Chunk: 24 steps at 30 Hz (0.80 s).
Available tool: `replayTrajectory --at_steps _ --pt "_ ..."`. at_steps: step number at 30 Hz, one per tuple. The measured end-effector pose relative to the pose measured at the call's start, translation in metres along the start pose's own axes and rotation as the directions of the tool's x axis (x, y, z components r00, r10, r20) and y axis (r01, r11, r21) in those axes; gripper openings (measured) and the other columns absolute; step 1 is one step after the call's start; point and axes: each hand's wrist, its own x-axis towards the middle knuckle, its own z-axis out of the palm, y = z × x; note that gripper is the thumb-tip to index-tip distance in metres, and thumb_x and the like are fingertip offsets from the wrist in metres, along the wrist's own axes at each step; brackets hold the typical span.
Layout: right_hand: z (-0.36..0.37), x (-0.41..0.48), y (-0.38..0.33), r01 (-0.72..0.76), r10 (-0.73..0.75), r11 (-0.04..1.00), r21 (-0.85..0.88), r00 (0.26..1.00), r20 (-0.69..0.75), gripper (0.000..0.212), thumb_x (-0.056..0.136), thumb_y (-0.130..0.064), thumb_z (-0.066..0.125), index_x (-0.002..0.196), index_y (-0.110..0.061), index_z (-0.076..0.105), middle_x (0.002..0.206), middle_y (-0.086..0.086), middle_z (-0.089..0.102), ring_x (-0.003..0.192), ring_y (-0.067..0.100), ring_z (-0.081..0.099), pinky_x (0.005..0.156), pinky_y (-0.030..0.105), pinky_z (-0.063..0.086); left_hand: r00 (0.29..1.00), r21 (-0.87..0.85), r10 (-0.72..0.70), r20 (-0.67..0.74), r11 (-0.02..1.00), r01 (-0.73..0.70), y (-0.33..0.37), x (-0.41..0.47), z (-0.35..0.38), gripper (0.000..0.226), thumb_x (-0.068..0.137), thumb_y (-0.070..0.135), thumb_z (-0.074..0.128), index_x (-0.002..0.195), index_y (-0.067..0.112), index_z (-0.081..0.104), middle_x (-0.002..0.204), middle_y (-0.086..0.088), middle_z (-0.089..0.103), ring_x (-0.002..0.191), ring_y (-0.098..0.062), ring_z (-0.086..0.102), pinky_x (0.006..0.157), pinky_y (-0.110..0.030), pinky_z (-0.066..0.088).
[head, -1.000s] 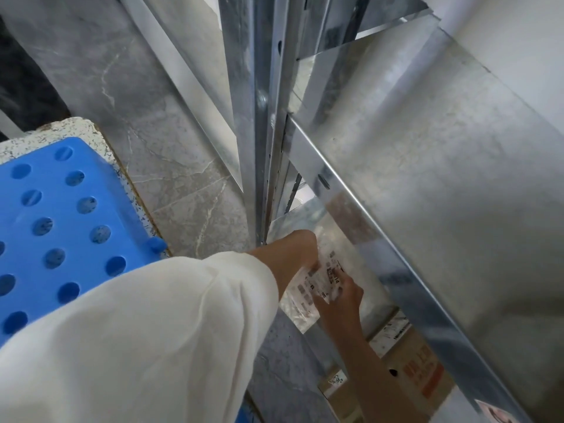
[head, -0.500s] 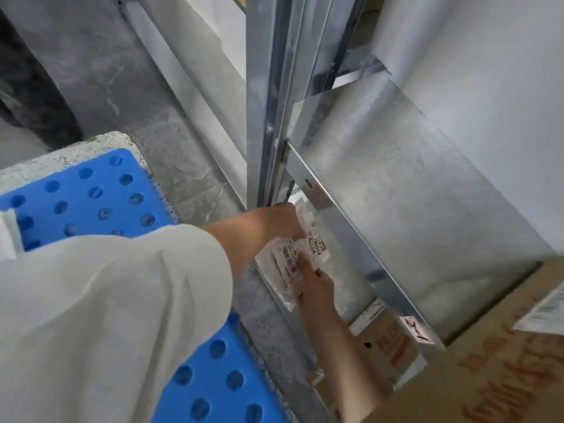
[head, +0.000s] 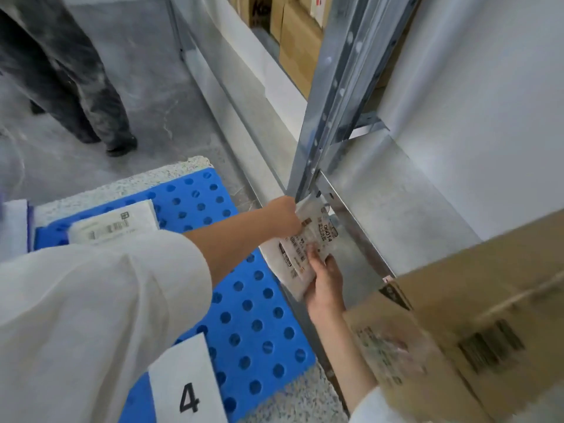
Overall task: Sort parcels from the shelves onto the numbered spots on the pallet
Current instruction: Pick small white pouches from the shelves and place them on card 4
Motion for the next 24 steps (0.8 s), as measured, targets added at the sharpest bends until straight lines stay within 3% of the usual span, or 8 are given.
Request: replayTrajectory --at_steps 4,7,12,16,20,24 --pt "0.026 -0.029 -0.003 -0.05 0.049 0.998 0.026 0.998 0.04 0.049 0.083 -0.021 0.068 0.128 -0.01 0.055 0.121 0.014 0.067 0.111 0.03 0.064 0.095 0.05 0.05 0.998 -0.121 -0.027 -0.061 0.992 0.019 -0.005 -0.045 -0.021 0.021 0.087 0.014 0.063 0.102 0.0 0.057 0.093 -0.011 0.061 0.075 -0.02 0.056 0.067 -0.034 0.053" --pt "0.039 -0.043 -0.013 -0.094 0.089 0.995 0.026 0.984 0.155 0.044 0.085 -0.018 0.064 0.128 -0.012 0.056 0.119 0.013 0.068 0.11 0.029 0.065 0.091 0.048 0.053 0.986 -0.197 -0.094 -0.138 0.978 0.065 -0.01 -0.067 -0.029 0.016 0.089 0.014 0.062 0.095 0.004 0.052 0.084 -0.006 0.053 0.063 -0.014 0.049 0.055 -0.026 0.044" --pt "0.055 -0.06 -0.02 -0.064 0.067 0.998 -0.024 0.985 0.159 0.035 0.09 -0.016 0.063 0.124 -0.01 0.058 0.114 0.017 0.069 0.107 0.035 0.066 0.091 0.058 0.051 0.972 -0.322 -0.116 -0.204 0.946 0.045 -0.016 -0.091 -0.038 0.021 0.089 0.017 0.063 0.104 0.002 0.06 0.094 -0.012 0.065 0.074 -0.021 0.061 0.07 -0.035 0.055" --pt "0.077 -0.073 -0.025 -0.028 0.053 0.991 -0.127 0.979 0.198 0.03 0.09 -0.02 0.066 0.118 -0.011 0.063 0.109 0.013 0.072 0.1 0.031 0.069 0.086 0.054 0.054 0.941 -0.471 -0.216 -0.26 0.879 0.071 -0.035 -0.119 -0.055 0.027 0.09 0.031 0.062 0.097 0.006 0.059 0.088 -0.006 0.064 0.073 -0.019 0.062 0.067 -0.034 0.054" --pt "0.106 -0.088 -0.033 -0.033 0.074 0.966 -0.256 0.985 0.154 0.036 0.09 -0.043 0.06 0.112 -0.016 0.067 0.1 0.006 0.075 0.093 0.024 0.072 0.084 0.048 0.057 0.869 -0.604 -0.33 -0.369 0.796 0.046 -0.051 -0.159 -0.07 0.029 0.093 0.041 0.055 0.101 0.013 0.055 0.093 -0.005 0.065 0.076 -0.019 0.062 0.062 -0.03 0.049" --pt "0.126 -0.102 -0.036 -0.053 0.118 0.943 -0.327 0.976 0.182 0.024 0.093 -0.034 0.06 0.106 -0.015 0.067 0.1 0.008 0.075 0.092 0.026 0.072 0.083 0.051 0.057 0.843 -0.647 -0.38 -0.38 0.761 0.052 -0.077 -0.188 -0.079 0.031 0.093 0.044 0.053 0.103 0.014 0.056 0.094 -0.006 0.067 0.082 -0.022 0.065 0.068 -0.035 0.053"
